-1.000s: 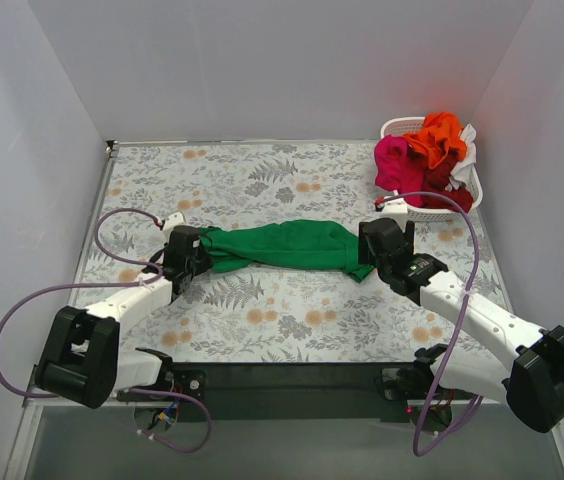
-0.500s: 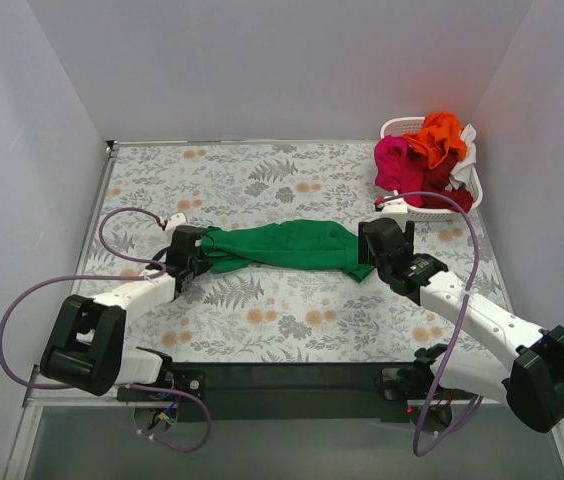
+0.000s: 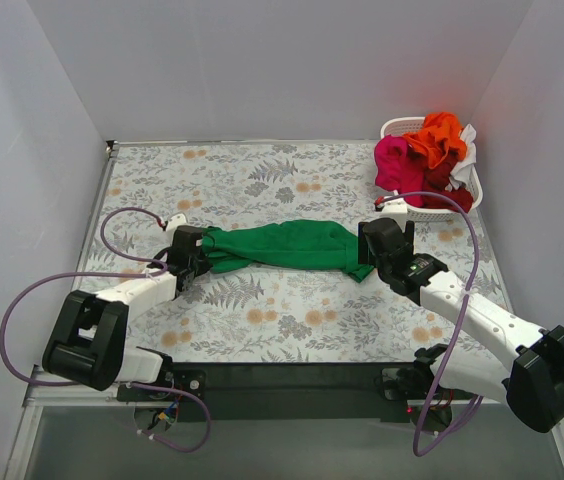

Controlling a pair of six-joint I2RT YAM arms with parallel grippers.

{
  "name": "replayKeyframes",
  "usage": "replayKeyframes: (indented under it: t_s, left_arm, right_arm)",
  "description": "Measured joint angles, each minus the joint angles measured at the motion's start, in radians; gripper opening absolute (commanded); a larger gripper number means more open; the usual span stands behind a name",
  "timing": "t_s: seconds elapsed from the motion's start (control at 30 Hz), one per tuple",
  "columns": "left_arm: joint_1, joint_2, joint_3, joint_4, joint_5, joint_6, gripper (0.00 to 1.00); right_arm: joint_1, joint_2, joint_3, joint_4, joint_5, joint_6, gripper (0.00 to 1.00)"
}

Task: Fold and stack the t-shirts
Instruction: Flatten the tshirt out

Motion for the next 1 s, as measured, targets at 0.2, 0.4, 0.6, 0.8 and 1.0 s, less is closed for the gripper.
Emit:
replayKeyframes:
  t_s: [0.2, 0.4, 0.6, 0.8, 1.0]
  left_arm:
    - [0.004, 0.001, 0.002, -0.001, -0.014, -0.005, 0.31]
    - [0.010, 0.016, 0.008, 0.003, -0.002, -0.005, 0.28]
    - [0.014, -0.041, -0.004, 0.027, 0.028, -0.009, 0.28]
    - [0.037, -0.145, -0.028, 0.069, 0.073, -0.013, 0.34]
    - [0.070, -0.026, -0.029, 0.084, 0.140, -0.024, 0.35]
  right_arm:
    - [0.000, 0.000, 0.000, 0.001, -0.007, 0.000, 0.64]
    - [0.000, 0.000, 0.000, 0.005, -0.017, -0.007, 0.64]
    - [0.000, 0.005, 0.000, 0.007, -0.018, -0.015, 0.64]
    - [0.000, 0.028, 0.000, 0.008, -0.029, -0.018, 0.65]
    - [0.000, 0.036, 0.000, 0.010, -0.040, -0.021, 0.65]
